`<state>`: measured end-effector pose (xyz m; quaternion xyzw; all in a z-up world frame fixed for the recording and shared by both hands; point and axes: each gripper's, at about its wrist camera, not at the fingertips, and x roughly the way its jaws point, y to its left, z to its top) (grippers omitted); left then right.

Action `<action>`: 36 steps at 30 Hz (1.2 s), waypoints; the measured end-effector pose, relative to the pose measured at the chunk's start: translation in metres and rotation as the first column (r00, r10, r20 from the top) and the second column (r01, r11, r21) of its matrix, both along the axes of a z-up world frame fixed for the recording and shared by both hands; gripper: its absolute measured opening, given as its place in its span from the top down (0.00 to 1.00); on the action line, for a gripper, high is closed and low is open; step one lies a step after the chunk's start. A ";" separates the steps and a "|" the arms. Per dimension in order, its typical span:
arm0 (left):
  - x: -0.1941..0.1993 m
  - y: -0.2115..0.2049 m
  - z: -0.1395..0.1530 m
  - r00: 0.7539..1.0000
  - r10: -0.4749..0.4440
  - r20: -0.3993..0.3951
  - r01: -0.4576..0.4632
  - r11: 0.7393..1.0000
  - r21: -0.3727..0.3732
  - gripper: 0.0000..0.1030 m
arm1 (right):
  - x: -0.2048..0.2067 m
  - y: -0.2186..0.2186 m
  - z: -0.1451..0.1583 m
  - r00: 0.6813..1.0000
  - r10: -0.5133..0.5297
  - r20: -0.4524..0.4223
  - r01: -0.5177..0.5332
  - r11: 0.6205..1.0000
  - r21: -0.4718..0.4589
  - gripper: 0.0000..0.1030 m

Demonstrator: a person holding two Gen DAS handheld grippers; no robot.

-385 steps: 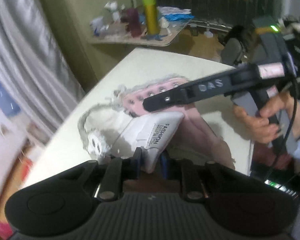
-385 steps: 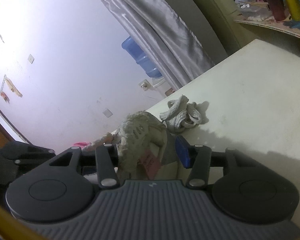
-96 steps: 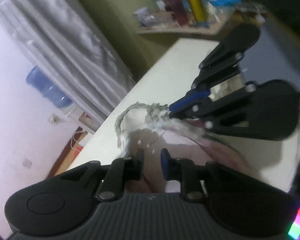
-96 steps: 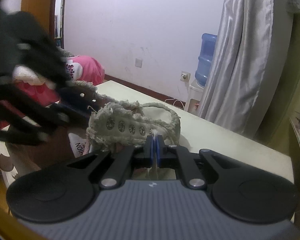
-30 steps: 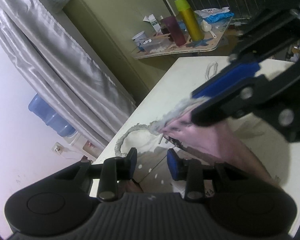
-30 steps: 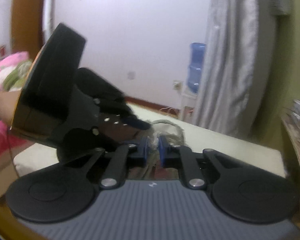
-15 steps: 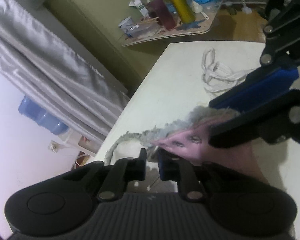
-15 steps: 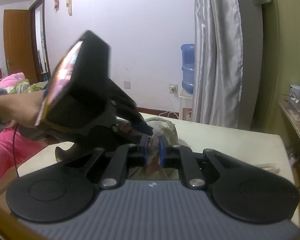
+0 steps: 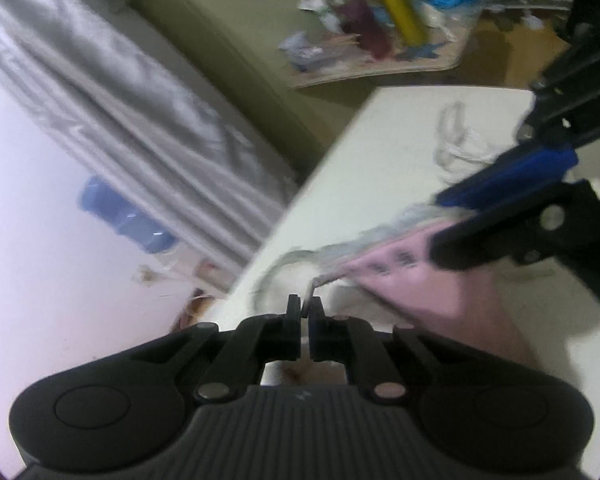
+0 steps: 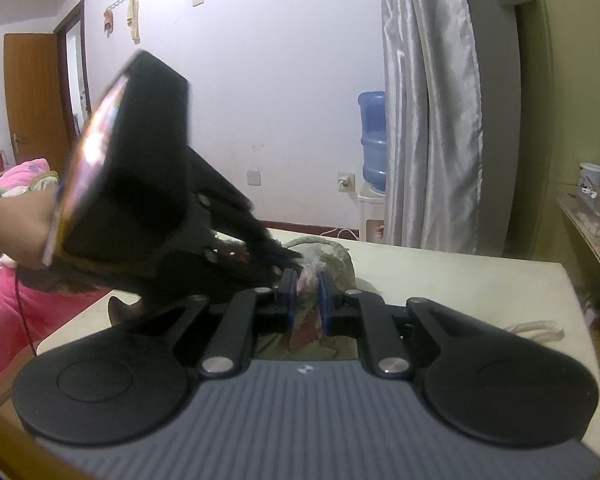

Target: Lace up shoes with both hands

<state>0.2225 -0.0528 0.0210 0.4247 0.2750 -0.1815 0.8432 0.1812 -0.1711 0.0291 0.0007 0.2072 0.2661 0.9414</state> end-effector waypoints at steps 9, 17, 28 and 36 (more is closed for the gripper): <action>-0.024 0.041 0.050 0.956 0.130 0.262 -0.118 0.991 -0.059 0.96 | 0.013 -0.004 -0.001 1.000 -0.024 -0.005 0.024 0.999 -0.022 0.90; -0.030 0.119 0.114 0.826 0.372 0.424 -0.290 0.925 -0.246 0.95 | 0.023 0.000 -0.001 0.999 -0.036 -0.008 0.036 0.999 -0.039 0.89; -0.066 0.107 0.136 0.893 0.252 0.374 -0.131 0.938 -0.320 0.97 | 0.021 0.004 0.006 0.999 -0.032 0.002 0.033 0.999 -0.037 0.89; -0.074 0.062 0.154 0.992 0.033 0.119 0.028 0.881 -0.473 0.97 | 0.007 -0.011 0.062 0.988 0.060 0.139 -0.071 0.995 0.077 0.55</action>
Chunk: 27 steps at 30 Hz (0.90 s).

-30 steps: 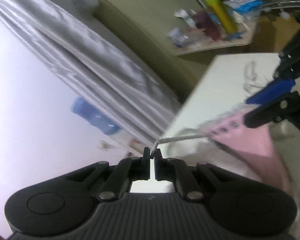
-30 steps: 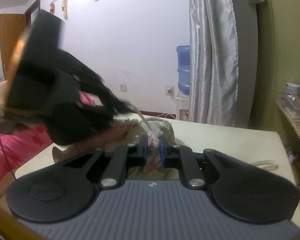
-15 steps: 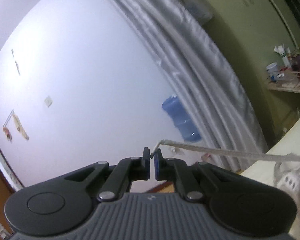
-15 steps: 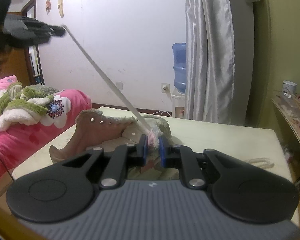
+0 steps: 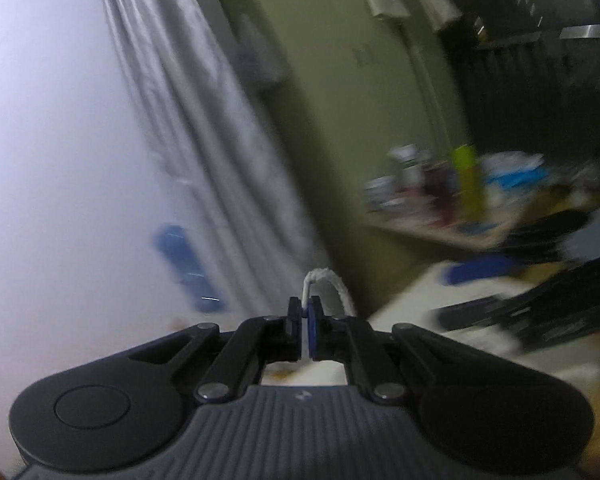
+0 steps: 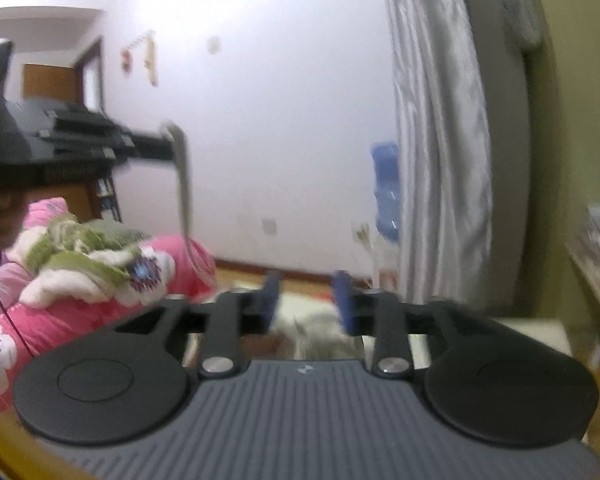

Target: Lace up shoes with both hands

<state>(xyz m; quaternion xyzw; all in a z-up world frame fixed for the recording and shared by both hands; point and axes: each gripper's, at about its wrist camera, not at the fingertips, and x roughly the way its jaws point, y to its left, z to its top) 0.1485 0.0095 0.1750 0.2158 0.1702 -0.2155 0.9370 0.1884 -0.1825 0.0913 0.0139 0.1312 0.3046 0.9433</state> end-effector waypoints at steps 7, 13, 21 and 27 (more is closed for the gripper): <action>-0.009 -0.024 -0.016 0.998 -0.059 0.012 0.057 0.987 0.151 0.97 | 0.005 -0.007 0.025 0.986 0.128 0.109 -0.146 0.973 0.177 0.18; -0.023 -0.035 -0.043 0.995 -0.097 0.013 0.091 0.968 0.232 0.96 | 0.022 0.004 0.019 0.989 0.135 0.067 -0.144 0.979 0.142 0.21; -0.026 -0.014 -0.051 0.994 -0.111 -0.016 0.112 0.969 0.219 0.96 | 0.048 0.013 0.000 0.956 0.273 -0.111 -0.248 0.949 0.193 0.64; -0.024 0.004 -0.059 0.989 -0.136 -0.054 0.145 0.966 0.215 0.96 | 0.056 0.028 -0.011 0.925 0.337 -0.175 -0.296 0.928 0.226 0.65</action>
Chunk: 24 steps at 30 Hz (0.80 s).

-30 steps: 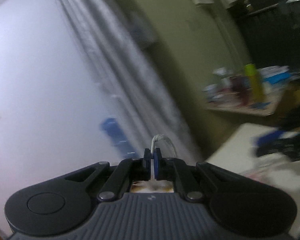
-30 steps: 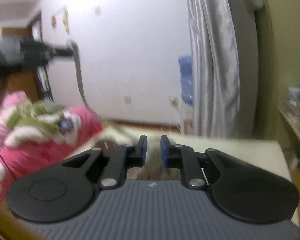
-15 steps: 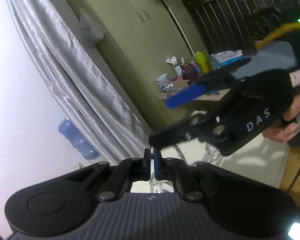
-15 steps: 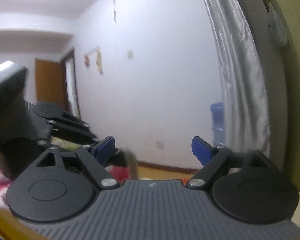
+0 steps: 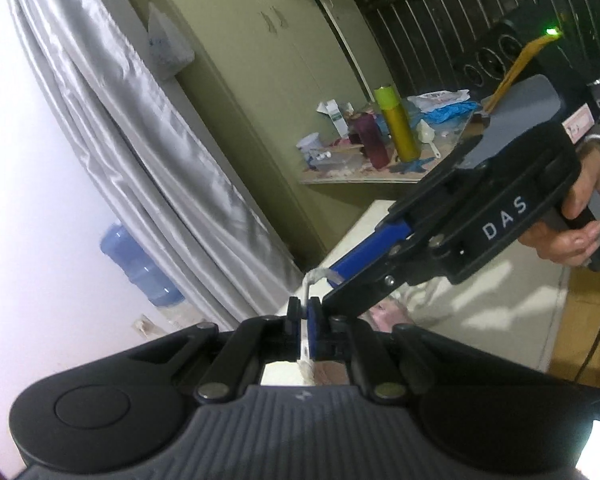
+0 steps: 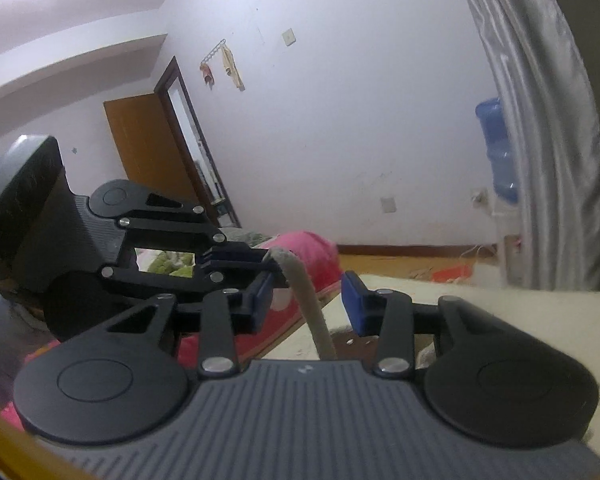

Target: Lace up shoes with both hands

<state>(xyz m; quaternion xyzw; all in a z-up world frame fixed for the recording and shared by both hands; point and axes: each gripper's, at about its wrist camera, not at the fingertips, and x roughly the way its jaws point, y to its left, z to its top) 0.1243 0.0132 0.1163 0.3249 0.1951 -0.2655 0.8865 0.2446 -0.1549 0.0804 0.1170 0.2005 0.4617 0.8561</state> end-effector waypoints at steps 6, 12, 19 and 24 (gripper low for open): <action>0.001 0.007 -0.012 1.000 0.000 -0.004 0.000 1.000 -0.002 0.86 | -0.015 0.022 -0.003 1.000 -0.001 0.029 0.003 0.998 -0.070 0.96; 0.006 0.021 -0.029 0.999 0.023 -0.027 -0.024 0.999 -0.024 0.52 | -0.021 0.014 -0.006 0.997 -0.078 0.020 0.079 0.996 -0.048 0.98; 0.029 0.024 -0.061 0.991 0.110 -0.082 -0.114 0.992 -0.046 0.52 | -0.011 0.010 -0.038 0.978 -0.207 -0.039 0.203 0.975 -0.085 0.98; 0.054 -0.007 -0.076 0.984 0.149 -0.100 -0.149 0.989 0.007 0.69 | -0.006 0.020 -0.047 0.968 -0.252 -0.011 0.247 0.956 -0.155 0.98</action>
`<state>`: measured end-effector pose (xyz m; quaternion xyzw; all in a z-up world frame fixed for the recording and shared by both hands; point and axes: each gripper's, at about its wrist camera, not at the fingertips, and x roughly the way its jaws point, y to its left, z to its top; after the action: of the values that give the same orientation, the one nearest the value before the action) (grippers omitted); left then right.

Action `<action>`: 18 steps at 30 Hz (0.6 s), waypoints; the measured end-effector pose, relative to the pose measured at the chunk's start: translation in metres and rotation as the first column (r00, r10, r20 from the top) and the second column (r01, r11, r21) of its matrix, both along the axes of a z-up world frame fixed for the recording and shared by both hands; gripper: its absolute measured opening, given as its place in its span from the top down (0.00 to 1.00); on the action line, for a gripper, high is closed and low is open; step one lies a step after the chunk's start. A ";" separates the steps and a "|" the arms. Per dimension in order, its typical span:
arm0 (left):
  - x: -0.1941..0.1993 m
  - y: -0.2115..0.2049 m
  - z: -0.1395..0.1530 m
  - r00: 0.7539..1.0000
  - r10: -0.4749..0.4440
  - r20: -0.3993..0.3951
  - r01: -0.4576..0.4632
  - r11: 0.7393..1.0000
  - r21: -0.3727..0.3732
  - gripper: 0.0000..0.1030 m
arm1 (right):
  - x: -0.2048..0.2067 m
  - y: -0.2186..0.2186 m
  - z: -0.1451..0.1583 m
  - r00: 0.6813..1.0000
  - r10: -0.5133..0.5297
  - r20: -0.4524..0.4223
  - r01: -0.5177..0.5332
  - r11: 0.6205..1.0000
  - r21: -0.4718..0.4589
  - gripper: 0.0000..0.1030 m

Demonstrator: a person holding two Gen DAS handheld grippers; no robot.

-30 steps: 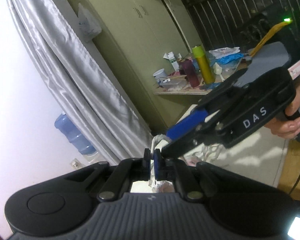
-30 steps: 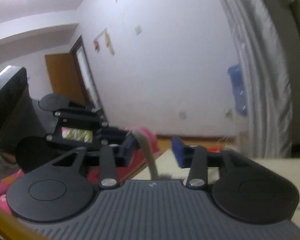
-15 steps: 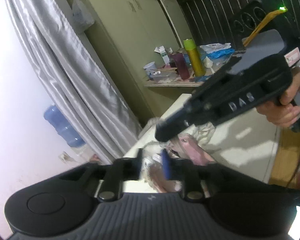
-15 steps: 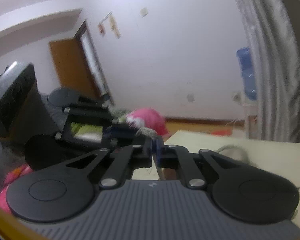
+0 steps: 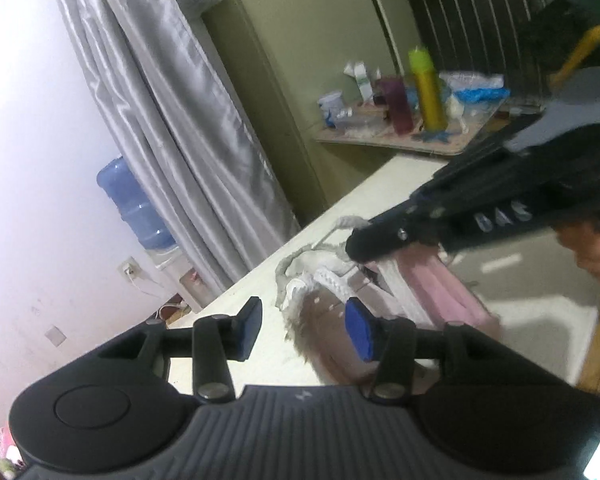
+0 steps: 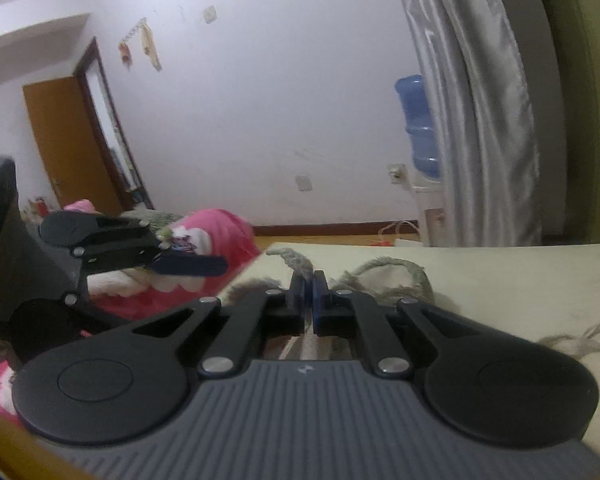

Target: Lace up shoes with both hands

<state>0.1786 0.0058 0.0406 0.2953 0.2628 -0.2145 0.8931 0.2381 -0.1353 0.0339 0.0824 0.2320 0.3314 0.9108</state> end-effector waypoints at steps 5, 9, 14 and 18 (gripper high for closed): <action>0.020 -0.014 -0.018 0.999 0.034 -0.001 -0.034 0.997 0.070 0.82 | -0.020 -0.002 0.002 0.999 -0.027 0.038 0.029 0.999 -0.042 0.98; 0.031 0.007 -0.021 0.990 0.114 -0.077 -0.120 0.990 -0.079 0.91 | -0.023 0.008 -0.001 0.998 0.013 0.066 -0.007 0.997 -0.079 0.98; 0.053 0.073 -0.027 0.936 0.136 -0.323 -0.284 0.835 -0.471 0.92 | -0.023 0.019 -0.001 0.996 -0.031 0.080 0.042 0.988 -0.147 0.99; 0.064 0.115 -0.048 0.880 0.060 -0.471 -0.402 0.623 -0.671 0.91 | -0.028 0.036 0.001 0.989 -0.077 0.123 0.106 0.961 -0.257 0.99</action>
<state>0.2429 0.1211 -0.0077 -0.1897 0.3651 -0.2402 0.8792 0.2100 -0.0996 0.0346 -0.0471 0.2183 0.2593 0.9396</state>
